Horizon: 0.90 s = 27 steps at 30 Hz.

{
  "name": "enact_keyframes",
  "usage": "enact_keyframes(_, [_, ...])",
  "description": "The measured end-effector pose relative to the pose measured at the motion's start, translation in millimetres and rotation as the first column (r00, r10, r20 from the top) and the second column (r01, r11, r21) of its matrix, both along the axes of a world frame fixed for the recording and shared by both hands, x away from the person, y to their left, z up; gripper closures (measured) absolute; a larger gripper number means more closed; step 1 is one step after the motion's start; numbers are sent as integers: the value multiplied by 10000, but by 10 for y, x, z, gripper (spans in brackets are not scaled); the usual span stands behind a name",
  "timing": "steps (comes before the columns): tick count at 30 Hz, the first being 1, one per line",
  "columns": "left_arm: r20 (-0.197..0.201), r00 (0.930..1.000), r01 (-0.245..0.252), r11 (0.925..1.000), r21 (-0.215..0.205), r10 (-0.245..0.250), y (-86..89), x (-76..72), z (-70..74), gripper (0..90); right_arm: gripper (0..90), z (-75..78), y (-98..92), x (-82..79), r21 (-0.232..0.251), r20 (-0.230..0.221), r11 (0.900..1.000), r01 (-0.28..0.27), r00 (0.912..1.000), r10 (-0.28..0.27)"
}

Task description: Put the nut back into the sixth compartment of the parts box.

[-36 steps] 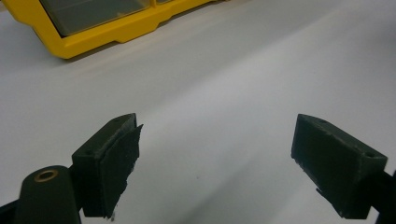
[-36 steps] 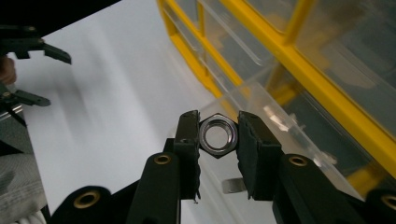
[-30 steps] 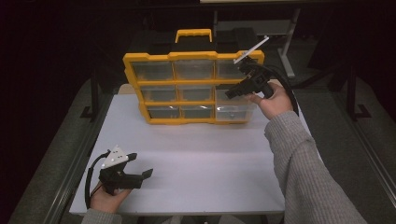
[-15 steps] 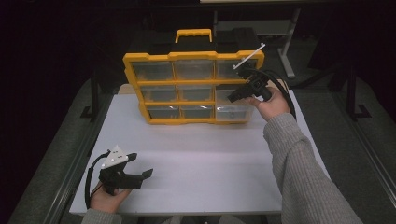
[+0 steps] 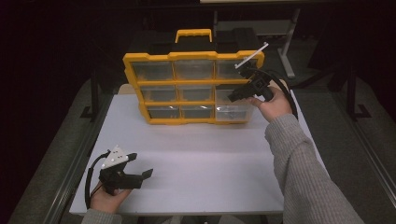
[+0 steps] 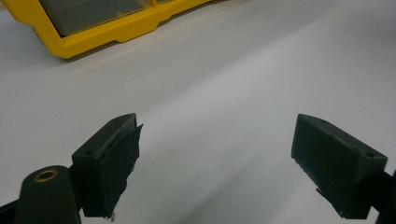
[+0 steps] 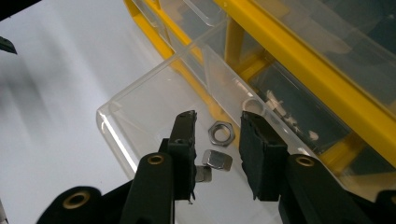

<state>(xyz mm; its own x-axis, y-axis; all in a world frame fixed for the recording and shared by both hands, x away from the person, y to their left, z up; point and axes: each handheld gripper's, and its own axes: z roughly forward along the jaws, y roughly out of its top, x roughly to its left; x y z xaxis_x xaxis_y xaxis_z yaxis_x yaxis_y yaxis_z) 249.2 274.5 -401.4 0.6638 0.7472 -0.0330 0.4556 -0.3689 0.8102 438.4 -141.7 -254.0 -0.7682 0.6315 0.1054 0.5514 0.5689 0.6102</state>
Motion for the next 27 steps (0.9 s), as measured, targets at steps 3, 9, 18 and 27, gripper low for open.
enact_keyframes(3, [-8, 10000, 40, 10000, 74, -40, 3, 3, 1, 149, 647, 44, -33, -36, 213, 85, 9998, -10, 10000, 8])
enact_keyframes(9, [-20, 10000, 68, 9999, 106, -68, 0, 1, 1, 149, 625, 123, -120, -138, 452, 275, 9990, -56, 9996, 43])
enact_keyframes(18, [69, 10000, 69, 9999, 139, -70, -1, 4, 2, 149, 553, 208, -316, -381, 1109, 606, 9937, -143, 9981, 76])
enact_keyframes(27, [-22, 10000, -35, 10000, 22, 35, -13, 6, -10, 149, 492, 168, -540, -622, 1389, 928, 9903, -55, 9957, -75])
